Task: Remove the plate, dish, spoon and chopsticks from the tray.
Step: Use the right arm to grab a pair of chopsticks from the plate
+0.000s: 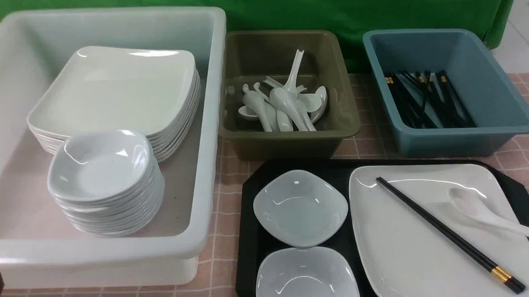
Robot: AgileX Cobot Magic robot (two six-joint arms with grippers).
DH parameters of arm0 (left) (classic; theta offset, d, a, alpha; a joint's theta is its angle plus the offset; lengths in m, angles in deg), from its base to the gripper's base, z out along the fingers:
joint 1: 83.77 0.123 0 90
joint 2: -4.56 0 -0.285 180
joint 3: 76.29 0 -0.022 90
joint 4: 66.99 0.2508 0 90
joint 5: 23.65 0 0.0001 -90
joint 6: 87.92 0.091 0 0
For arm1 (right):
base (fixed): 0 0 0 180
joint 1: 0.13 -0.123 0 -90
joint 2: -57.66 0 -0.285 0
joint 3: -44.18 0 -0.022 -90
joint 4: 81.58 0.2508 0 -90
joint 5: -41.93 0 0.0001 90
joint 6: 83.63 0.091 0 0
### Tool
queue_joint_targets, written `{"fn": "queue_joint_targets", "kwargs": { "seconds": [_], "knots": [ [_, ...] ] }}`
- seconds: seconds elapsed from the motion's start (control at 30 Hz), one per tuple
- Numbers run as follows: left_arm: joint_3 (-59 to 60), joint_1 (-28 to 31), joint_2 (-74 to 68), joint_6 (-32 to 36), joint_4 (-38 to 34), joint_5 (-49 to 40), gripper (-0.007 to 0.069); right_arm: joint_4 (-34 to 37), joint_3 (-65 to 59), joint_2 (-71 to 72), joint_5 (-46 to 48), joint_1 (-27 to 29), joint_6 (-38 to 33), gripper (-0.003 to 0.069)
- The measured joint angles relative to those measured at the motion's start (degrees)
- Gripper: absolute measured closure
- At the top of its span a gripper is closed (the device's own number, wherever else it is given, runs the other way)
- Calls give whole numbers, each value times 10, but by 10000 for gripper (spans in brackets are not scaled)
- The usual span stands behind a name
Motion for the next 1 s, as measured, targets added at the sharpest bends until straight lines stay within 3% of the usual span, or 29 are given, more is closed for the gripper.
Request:
{"fn": "queue_joint_targets", "kwargs": {
  "seconds": [0.67, 0.83, 0.93, 1.0],
  "knots": [
    [0, 0, 0, 0, 0, 0, 603, 0, 0, 0, -1, 0, 0, 417],
    [0, 0, 0, 0, 31, 2, 603, 0, -1, 0, -17, 0, 0, 417],
    [0, 0, 0, -16, -52, 30, 603, 0, -2, 0, -24, 0, 5, 417],
    [0, 0, 0, -48, -180, 62, 603, 25, -5, 0, -48, 0, 61, 417]
  ]
}}
